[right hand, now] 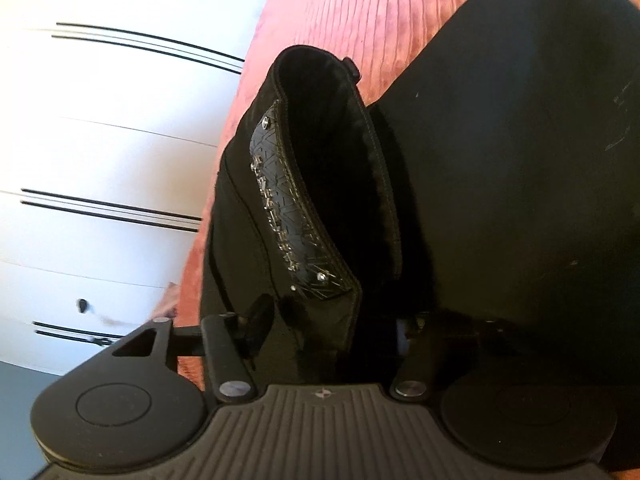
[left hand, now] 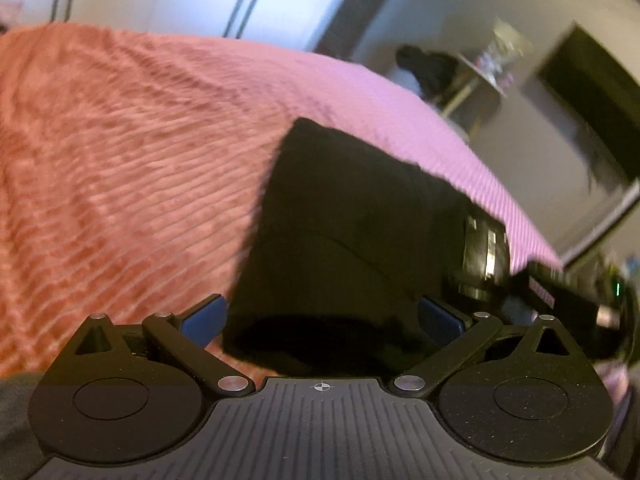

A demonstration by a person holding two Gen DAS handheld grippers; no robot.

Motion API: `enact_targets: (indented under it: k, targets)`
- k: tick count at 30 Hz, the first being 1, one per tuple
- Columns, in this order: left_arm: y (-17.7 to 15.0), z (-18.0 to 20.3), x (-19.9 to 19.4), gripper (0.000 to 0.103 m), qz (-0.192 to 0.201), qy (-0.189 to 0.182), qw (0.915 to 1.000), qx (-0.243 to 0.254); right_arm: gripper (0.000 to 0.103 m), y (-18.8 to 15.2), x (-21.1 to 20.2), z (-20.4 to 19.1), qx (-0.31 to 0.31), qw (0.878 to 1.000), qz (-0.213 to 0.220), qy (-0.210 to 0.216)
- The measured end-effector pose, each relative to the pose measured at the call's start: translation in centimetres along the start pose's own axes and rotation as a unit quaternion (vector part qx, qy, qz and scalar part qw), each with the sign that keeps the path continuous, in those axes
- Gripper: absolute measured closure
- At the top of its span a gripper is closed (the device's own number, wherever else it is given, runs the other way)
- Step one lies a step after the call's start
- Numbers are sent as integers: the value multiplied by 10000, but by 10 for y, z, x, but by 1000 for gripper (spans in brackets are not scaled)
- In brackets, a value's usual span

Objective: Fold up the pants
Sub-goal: 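Grasp the waistband by the LANDUN patch with the right gripper and lift it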

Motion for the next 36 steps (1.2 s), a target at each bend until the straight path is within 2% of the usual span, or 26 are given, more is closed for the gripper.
enact_targets:
  k: [2,3,4,5,8,16,18,21,25,28,30,31,32,33,34,36]
  targets:
    - [-4,4,9,0,-226,136,9994,214,47,0,1,0,-50,10000,-12,-14]
    - [-7,5,14,0,-314,189,9989,294,54,-1,1,-1,-180,9997,32,-163]
    - [-8,6,18,0,-348,325,9981,402,67,-2,1,-1,-335,9989,77,-312]
    - [-9,8,20,0,-364,370,9975,479,74,-6,-3,-3,-481,9980,126,-379]
    - [-10,9,21,0,-418,391,9966,598,82,-9,-15,-20,-790,9955,332,-398]
    - [-9,5,24,0,-365,482,9961,641,85,-6,-65,-68,-1053,9909,775,308]
    - [-8,4,26,0,-399,524,9956,662,85,-6,-74,-76,-1098,9897,846,354]
    - [-10,13,26,0,-458,305,9947,870,85,2,-77,-84,-939,9915,835,351]
    - [-16,21,28,0,-622,229,9905,1202,85,-1,-81,-86,-828,9920,840,449]
    - [-15,19,30,0,-584,395,9906,1174,85,-2,-78,-99,-840,9911,861,563]
    - [-13,5,36,0,-588,864,9903,921,85,-4,-77,-106,-848,9902,877,678]
    - [-12,-3,37,3,-567,1057,9903,708,85,-5,-78,-109,-901,9893,902,707]
    - [-10,-9,36,9,-493,1069,9918,504,85,-5,-77,-113,-977,9884,933,693]
    - [-7,-13,35,27,-406,978,9939,310,85,-6,-76,-114,-1014,9881,945,662]
    - [-5,-17,33,33,-359,849,9956,157,85,-6,-75,-113,-1031,9883,947,607]
    - [-3,-19,29,38,-204,595,9980,-2,85,-7,-76,-110,-1028,9885,991,494]
Point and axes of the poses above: each gripper's, at about its wrist camera, not at the fingertips, and x roughly the way its jaws point, z to its right, y to its top, the point moved 6 cm from there along x, roughly the way its jaws point, and after that the axes turned 7 degrees about -y, right-handed, at the moved point
